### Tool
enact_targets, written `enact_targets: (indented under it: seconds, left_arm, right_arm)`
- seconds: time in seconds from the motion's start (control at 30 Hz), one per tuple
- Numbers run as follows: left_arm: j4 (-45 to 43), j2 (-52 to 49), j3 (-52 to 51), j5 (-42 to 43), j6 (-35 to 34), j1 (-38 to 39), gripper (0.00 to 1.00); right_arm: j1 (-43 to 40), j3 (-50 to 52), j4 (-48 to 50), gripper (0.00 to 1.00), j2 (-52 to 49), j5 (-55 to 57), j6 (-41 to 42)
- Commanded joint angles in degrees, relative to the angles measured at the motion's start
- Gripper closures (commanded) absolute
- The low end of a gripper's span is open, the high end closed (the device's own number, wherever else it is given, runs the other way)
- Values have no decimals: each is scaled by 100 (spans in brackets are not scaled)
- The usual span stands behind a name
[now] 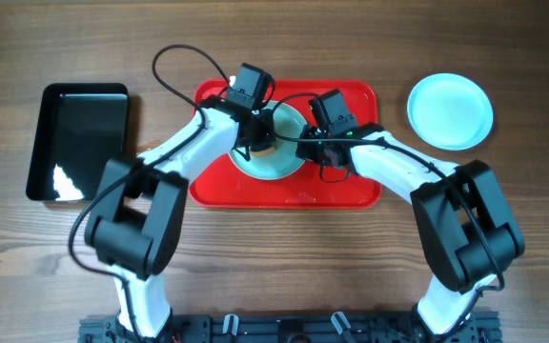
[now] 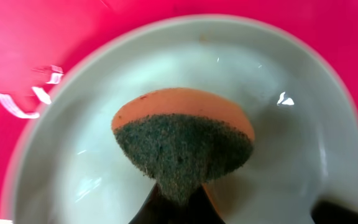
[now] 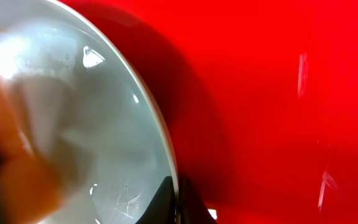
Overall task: Clean dirty plates on tray and stack at the side
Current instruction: 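Scrub the tilted plate with the sponge using the left gripper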
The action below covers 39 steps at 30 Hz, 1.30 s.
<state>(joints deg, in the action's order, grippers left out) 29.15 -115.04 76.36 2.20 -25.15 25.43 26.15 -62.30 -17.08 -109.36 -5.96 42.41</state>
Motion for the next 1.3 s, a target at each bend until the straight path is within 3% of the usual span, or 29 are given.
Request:
enact_targets:
  seconds: [0.0,0.17,0.4,0.73,0.93,1.17,1.27]
  left_arm:
    - [-254,-354,79,555,-105,-15,96]
    - [-192,-492,79,286,-57,-74,95]
    - [481,-413,81,-1233,-55,-374,96]
    - [750,625,125,-2446,-55,-564,96]
    - [815,1397,155,-2277,-61,-564,96]
    - [619,1311,155,-52,-79,-538,96]
    - [420,981,153,358,-79,-450,96]
  right_arm:
    - [0,-7,-28,96,-131,81,-39]
    - [0,-7,-31,96,-131,83,-44]
    - [0,-7,-52,96,-131,107,-39]
    - [0,-7,-83,96,-131,175,-46]
    - [0,-66,-55,96,-70,173,-299]
    - [2,-140,-81,96,127,-9,-501]
    - [4,-140,-223,96,120,-50,-546]
